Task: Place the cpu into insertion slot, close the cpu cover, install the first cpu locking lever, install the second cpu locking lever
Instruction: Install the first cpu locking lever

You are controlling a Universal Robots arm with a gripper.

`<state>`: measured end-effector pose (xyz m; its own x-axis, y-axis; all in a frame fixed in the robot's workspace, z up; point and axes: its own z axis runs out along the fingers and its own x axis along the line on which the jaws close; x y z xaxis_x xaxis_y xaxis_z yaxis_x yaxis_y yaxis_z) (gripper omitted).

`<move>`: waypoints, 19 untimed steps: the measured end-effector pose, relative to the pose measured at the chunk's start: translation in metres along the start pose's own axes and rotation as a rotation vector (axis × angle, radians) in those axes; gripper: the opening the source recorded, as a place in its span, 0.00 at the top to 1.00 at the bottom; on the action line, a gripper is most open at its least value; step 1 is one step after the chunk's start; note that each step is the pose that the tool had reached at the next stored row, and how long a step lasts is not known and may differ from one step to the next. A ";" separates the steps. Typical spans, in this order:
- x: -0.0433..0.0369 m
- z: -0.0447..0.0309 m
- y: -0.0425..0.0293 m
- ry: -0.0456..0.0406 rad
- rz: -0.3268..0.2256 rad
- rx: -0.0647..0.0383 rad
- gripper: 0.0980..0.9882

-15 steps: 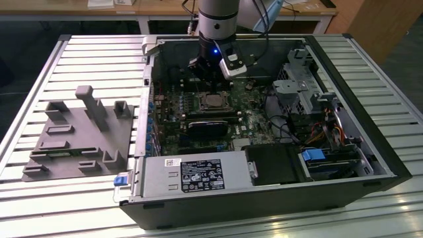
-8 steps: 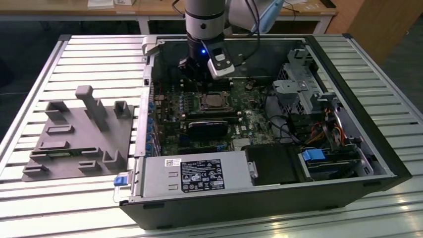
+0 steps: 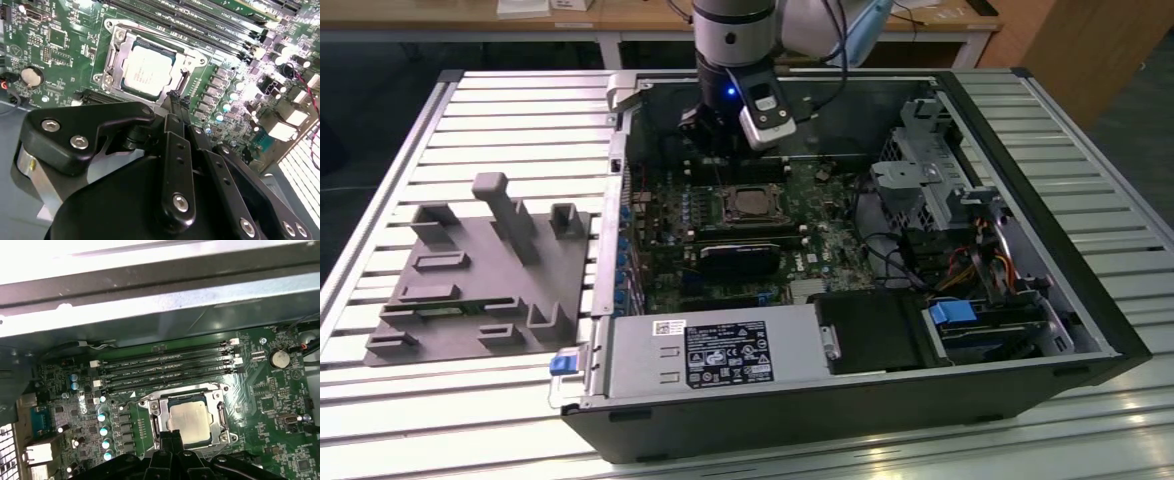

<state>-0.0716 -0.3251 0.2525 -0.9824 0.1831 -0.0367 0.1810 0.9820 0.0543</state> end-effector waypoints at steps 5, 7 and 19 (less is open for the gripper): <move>0.0073 -0.0010 -0.0013 -0.0077 0.000 -0.002 1.00; 0.0133 -0.0013 -0.0024 -0.0113 -0.001 -0.002 1.00; 0.0350 -0.0015 -0.0064 -0.0093 0.002 -0.059 1.00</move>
<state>-0.1072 -0.3251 0.2524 -0.9815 0.1860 -0.0459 0.1799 0.9772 0.1131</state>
